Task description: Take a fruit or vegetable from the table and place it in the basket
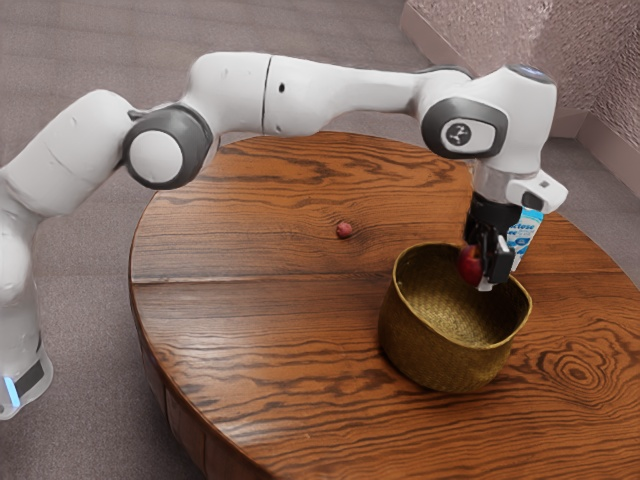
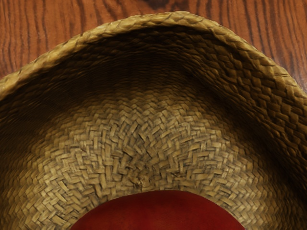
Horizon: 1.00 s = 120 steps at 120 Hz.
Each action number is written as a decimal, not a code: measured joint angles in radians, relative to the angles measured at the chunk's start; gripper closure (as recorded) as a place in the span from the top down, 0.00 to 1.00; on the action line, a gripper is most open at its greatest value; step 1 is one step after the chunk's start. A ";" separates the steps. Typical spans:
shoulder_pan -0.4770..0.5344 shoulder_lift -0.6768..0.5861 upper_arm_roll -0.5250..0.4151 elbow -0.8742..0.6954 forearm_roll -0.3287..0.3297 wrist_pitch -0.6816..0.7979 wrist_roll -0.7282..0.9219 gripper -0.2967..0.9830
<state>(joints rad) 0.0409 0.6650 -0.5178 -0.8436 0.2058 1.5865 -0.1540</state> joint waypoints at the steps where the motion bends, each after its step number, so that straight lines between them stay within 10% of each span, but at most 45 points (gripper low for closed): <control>1: 0.000 0.003 0.001 -0.002 0.000 0.010 -0.001 0.48; 70: -0.017 0.008 0.157 -0.020 -0.047 0.048 0.000 0.60; 92: -0.033 0.031 0.193 0.011 -0.048 0.413 0.006 0.70; 106: -0.185 -0.041 0.434 -0.007 -0.049 0.598 0.009 0.73; 120: -0.290 -0.243 0.549 -0.014 -0.044 0.332 0.011 0.75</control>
<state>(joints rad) -0.2496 0.4224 0.0312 -0.8577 0.1616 1.9183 -0.1427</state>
